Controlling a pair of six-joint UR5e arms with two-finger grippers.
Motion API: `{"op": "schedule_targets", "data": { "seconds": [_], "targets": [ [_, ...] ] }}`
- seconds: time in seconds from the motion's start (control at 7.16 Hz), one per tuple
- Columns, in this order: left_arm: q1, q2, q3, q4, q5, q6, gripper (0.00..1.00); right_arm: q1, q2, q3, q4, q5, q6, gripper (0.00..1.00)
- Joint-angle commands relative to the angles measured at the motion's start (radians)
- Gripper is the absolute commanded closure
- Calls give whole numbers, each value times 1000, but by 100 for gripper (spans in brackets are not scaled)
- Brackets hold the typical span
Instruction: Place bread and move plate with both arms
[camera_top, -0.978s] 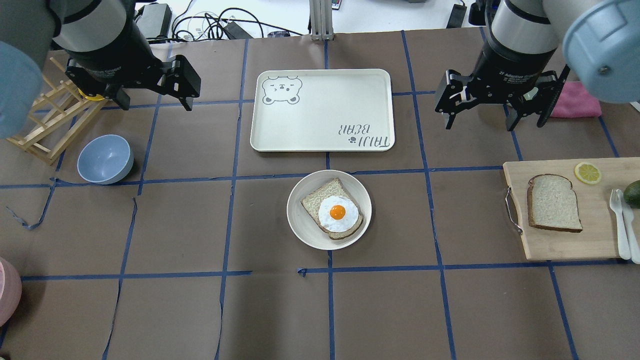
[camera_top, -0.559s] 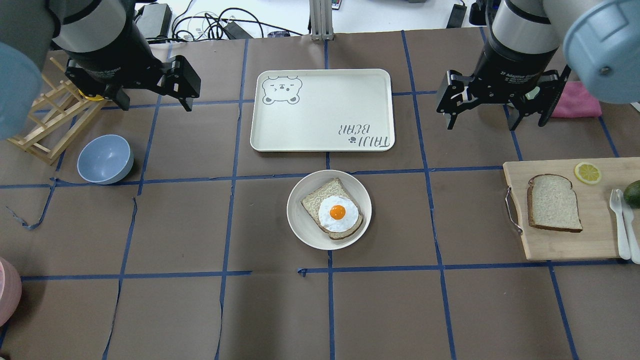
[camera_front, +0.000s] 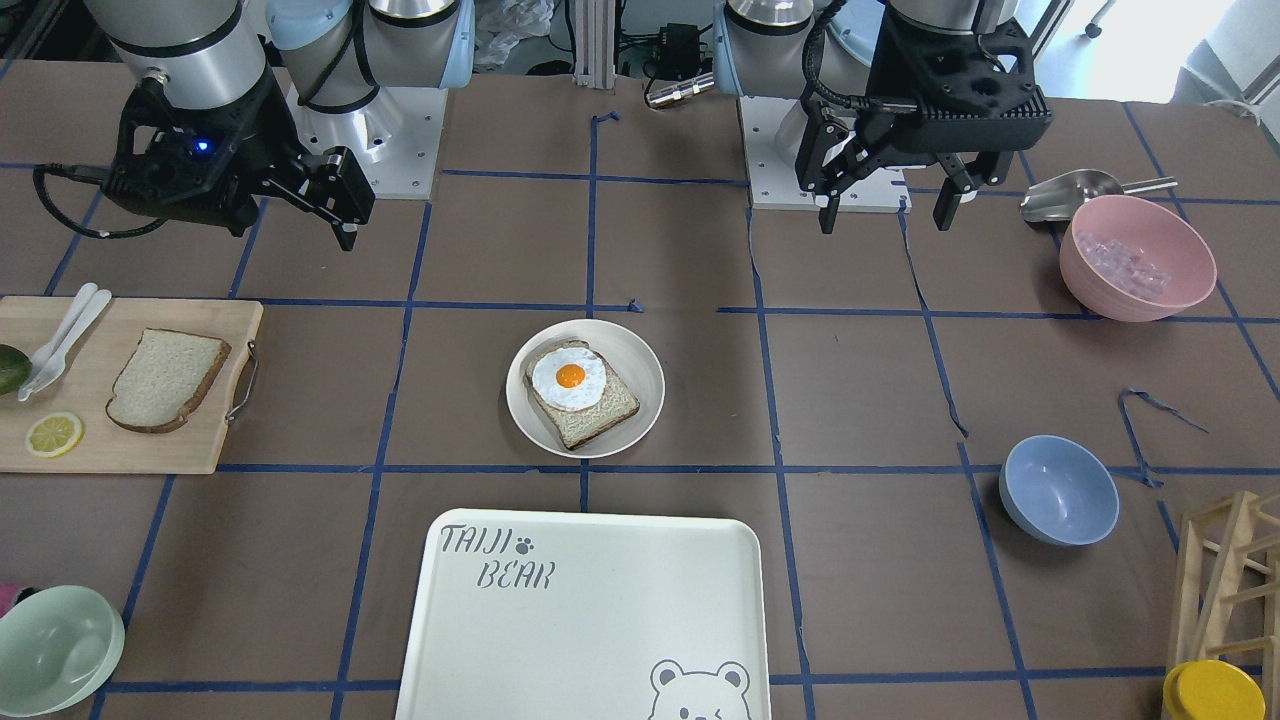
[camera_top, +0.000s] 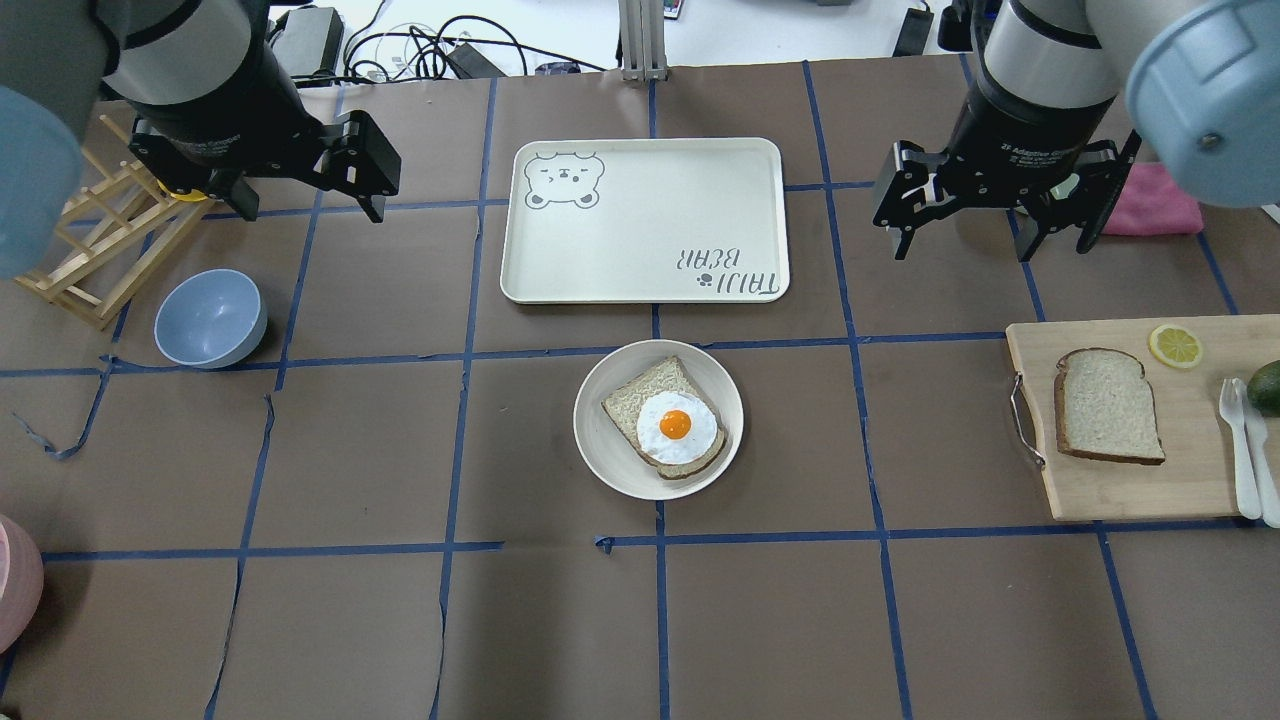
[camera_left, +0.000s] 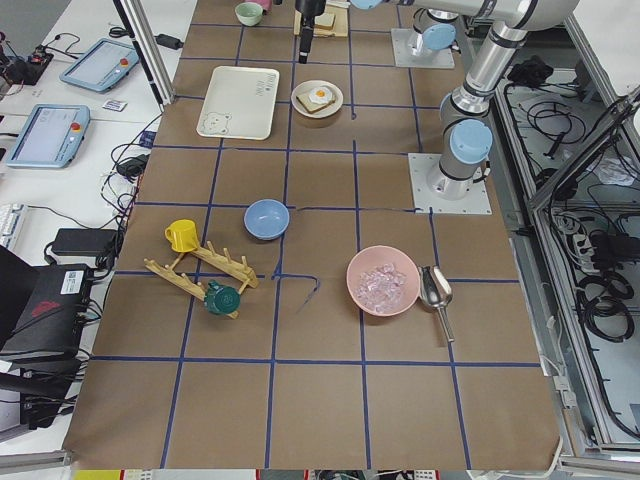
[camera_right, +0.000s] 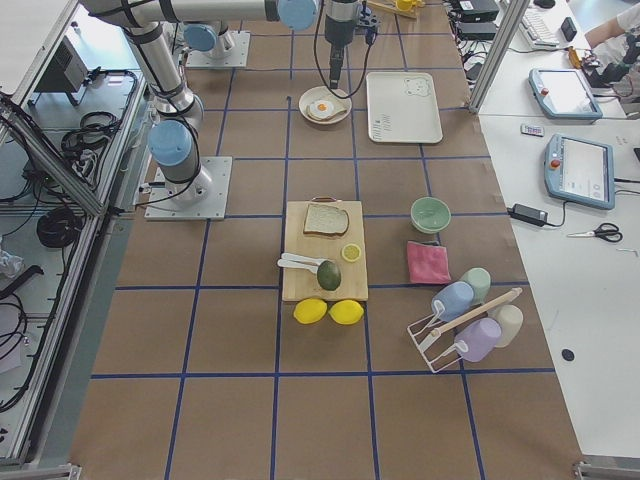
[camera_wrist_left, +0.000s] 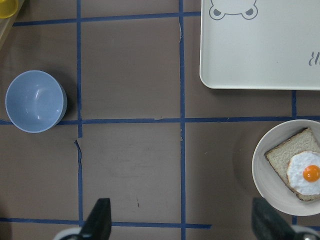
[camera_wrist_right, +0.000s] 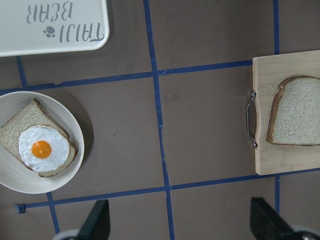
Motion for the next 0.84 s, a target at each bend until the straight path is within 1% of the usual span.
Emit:
{"op": "schedule_targets", "data": {
  "seconds": [0.0,0.42,0.7],
  "targets": [
    [0,0,0,0,0,0,0,-1,9,6,2,-3,2,0],
    [0,2,0,-2,2,0,0,-28,18,14,-12,-6,8,0],
    [0,2,0,-6,2,0,0,-142,41,63,-21,-12,7,0]
  ]
}}
